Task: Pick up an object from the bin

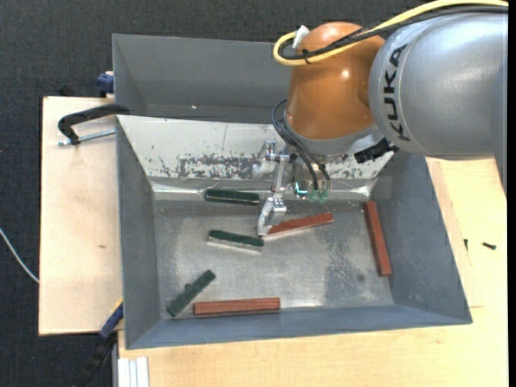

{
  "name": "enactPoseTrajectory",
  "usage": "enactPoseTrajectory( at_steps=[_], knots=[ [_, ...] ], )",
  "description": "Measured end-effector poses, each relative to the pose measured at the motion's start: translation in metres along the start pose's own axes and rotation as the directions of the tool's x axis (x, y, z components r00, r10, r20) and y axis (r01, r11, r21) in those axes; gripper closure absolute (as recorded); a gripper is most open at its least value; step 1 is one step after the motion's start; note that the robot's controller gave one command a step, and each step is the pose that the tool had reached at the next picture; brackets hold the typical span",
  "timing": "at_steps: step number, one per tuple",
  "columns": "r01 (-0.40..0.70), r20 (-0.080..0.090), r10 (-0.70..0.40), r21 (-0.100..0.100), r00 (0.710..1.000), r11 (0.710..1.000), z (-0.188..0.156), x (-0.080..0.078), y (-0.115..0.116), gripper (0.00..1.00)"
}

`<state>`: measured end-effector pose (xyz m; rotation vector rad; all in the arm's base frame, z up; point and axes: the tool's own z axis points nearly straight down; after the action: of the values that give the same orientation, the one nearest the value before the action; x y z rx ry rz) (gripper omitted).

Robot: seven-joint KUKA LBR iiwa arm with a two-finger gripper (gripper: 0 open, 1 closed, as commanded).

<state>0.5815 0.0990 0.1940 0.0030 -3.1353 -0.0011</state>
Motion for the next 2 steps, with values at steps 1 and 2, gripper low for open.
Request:
enactPoseTrajectory(
  at_steps=[1,2],
  knots=[
    [-0.001,0.009,0.001,-0.001,1.0,1.0,-0.005,-0.002,0.0,0.0],
    [-0.044,0.033,0.044,-0.008,0.998,0.999,0.116,0.005,-0.026,1.0]
  ],
)
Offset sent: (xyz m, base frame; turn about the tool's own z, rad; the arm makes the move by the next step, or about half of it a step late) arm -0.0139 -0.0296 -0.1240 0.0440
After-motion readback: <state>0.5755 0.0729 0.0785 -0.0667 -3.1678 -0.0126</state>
